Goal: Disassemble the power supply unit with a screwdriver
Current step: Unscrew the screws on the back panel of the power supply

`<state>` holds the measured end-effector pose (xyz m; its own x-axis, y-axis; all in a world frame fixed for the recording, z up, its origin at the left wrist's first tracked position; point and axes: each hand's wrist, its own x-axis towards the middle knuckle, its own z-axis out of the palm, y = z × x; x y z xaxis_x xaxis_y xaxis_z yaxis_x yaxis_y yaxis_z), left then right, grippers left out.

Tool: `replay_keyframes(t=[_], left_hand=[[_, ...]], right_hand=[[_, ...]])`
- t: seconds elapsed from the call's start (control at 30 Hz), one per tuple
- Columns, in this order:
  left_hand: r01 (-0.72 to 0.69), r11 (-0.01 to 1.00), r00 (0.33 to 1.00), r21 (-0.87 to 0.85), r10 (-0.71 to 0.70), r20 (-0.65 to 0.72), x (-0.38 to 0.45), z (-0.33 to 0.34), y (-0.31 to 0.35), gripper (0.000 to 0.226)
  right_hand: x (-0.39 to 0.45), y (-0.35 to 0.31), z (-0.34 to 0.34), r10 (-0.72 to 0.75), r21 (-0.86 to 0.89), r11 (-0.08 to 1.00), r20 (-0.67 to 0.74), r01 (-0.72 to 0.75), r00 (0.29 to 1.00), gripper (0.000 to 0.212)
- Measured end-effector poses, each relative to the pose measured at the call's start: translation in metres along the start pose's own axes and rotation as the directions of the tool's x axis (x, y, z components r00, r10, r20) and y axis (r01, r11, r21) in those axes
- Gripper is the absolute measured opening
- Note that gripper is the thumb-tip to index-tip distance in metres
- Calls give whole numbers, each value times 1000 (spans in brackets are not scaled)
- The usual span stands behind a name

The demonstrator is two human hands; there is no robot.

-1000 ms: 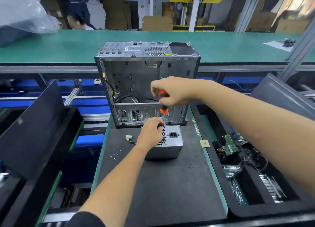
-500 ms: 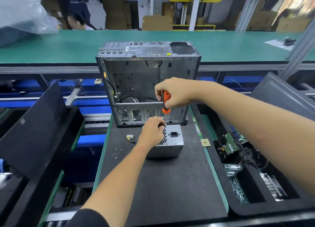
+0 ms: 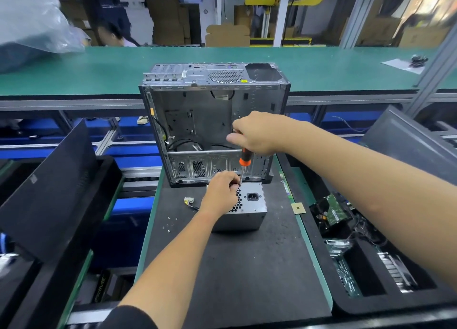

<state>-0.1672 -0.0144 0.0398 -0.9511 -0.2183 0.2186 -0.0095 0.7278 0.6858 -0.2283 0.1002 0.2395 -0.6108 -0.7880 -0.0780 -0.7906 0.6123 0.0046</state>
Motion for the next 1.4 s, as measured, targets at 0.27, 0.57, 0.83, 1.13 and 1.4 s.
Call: replay_keyframes(t=[0.27, 0.57, 0.83, 1.13, 1.4], left_hand=[[-1, 1000, 1000, 3, 1, -10, -1, 0, 0, 19], [6, 1000, 1000, -9, -6, -28, -3, 0, 0, 19], [41, 999, 999, 9, -41, -2, -2, -3, 2, 17], [7, 1000, 1000, 30, -7, 2, -3, -4, 4, 13], [9, 995, 998, 104, -15, 59, 0, -5, 7, 18]], right_hand=[[-6, 2, -8, -132, 179, 977, 108, 111, 985, 23], [-9, 8, -7, -162, 130, 980, 80, 151, 984, 11], [-8, 10, -4, 28, -46, 999, 96, -23, 995, 48], [-15, 6, -7, -179, 216, 962, 24, 170, 984, 21], [-14, 5, -4, -162, 224, 962, 0, 157, 987, 20]])
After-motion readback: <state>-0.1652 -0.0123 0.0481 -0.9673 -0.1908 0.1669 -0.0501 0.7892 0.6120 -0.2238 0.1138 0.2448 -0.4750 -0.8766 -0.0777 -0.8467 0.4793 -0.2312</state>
